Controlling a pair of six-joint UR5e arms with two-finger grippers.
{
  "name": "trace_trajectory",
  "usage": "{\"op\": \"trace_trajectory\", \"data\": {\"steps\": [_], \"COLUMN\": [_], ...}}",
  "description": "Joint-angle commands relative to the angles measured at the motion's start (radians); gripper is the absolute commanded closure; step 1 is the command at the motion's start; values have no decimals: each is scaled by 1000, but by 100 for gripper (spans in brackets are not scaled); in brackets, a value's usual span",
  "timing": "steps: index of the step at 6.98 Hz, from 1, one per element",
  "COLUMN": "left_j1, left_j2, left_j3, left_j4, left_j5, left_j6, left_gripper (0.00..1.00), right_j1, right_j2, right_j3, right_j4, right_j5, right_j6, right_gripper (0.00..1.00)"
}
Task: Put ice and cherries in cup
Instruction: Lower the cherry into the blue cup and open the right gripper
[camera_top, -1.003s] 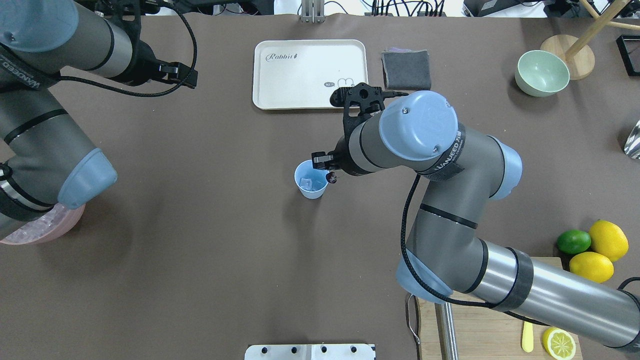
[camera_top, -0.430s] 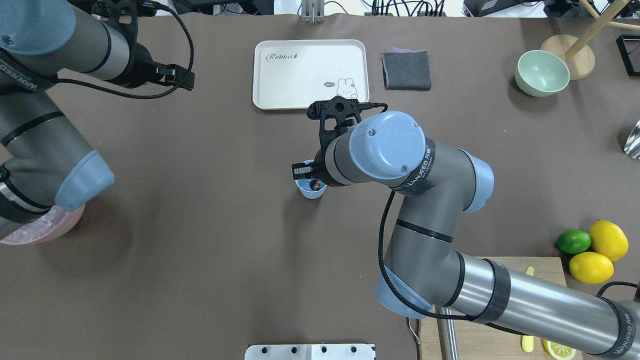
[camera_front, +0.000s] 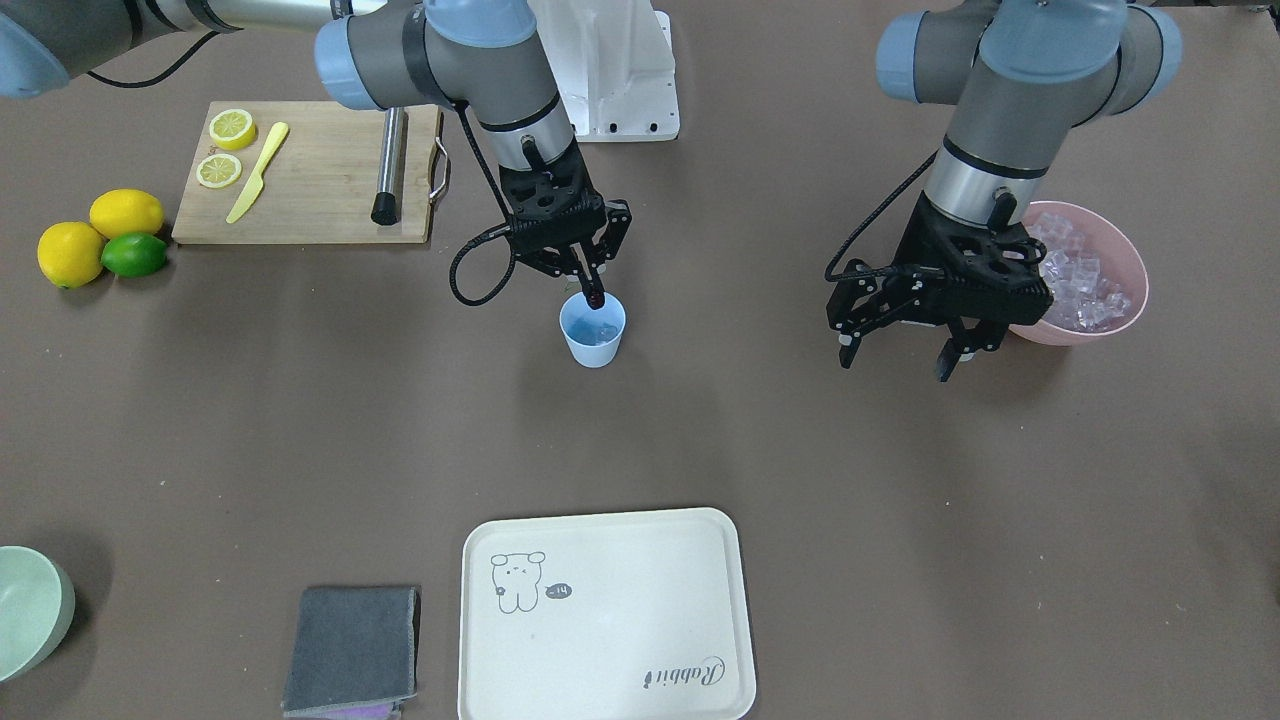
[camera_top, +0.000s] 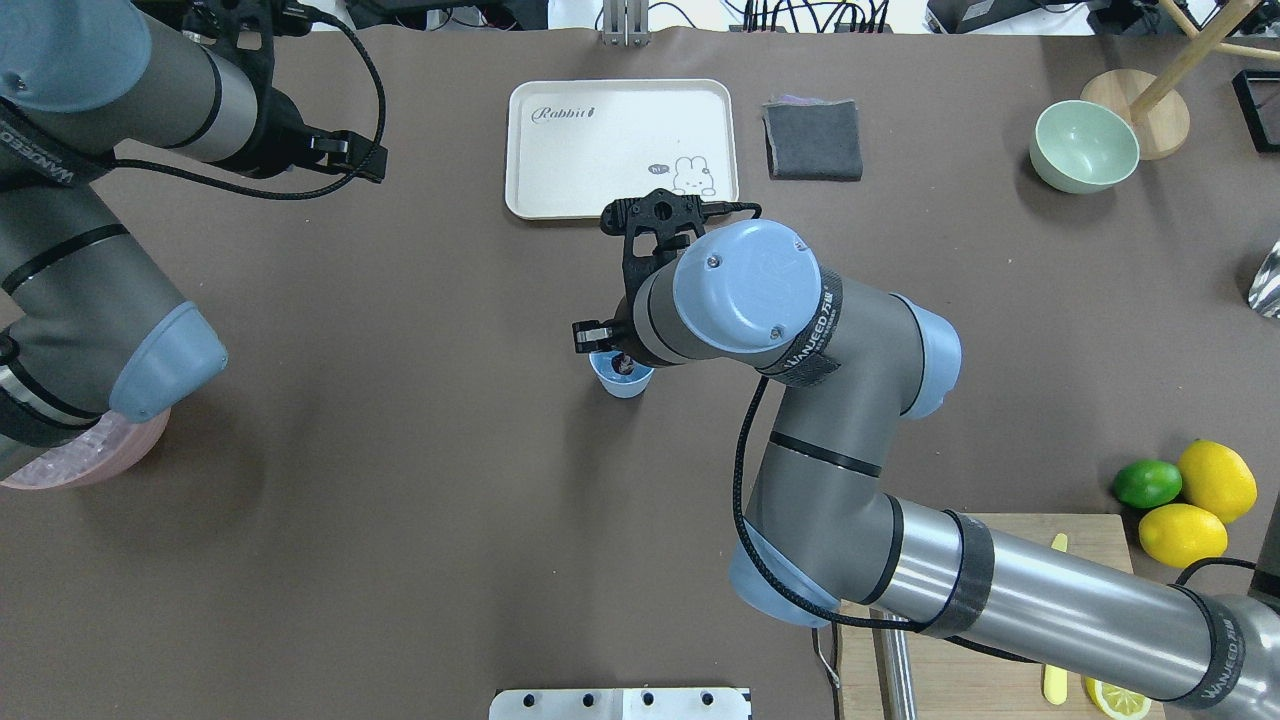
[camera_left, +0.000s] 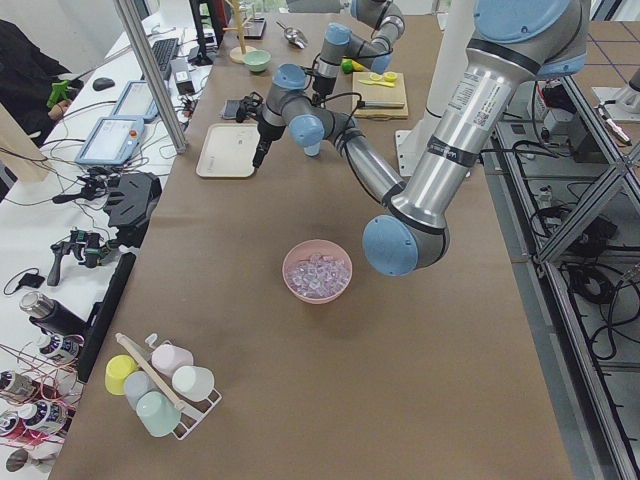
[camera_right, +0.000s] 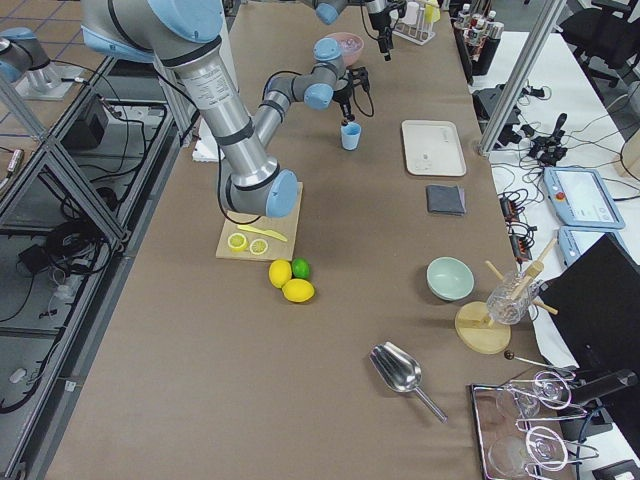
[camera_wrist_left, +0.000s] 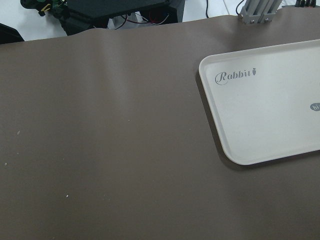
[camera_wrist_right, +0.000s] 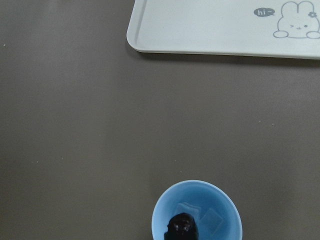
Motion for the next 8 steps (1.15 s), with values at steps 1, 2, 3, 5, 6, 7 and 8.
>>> {"op": "trace_trajectory", "data": {"steps": [1,2,3,5,6,7,8], "left_j1": [2,2,2,3,3,3,-6], "left_j2": [-1,-1,-1,-1,-1,-1,-4], "left_j3": [1,1,1,1,0,0,0], "left_j4": [0,0,0,0,0,-2,-2], "left_j5": [0,0,0,0,0,0,0], "left_j6": [-1,-1,-1,-3,-3,5,7], "left_gripper": [3,3,3,3,3,3,3], "right_j1": [6,7,6,6,6,6,15], "right_j2": [5,5,9,12,21,32,46], "right_j3": [-7,-8,-26,-43,-43,-42,-34], "right_j4": [-1,-1,3,9,8,-1,-38], "right_j5": [-4,-5,-22,-30,-30,-28,-20], "right_j6": [0,0,0,2,3,44,44], "right_gripper": [100,100,100,8,0,0,0]}}
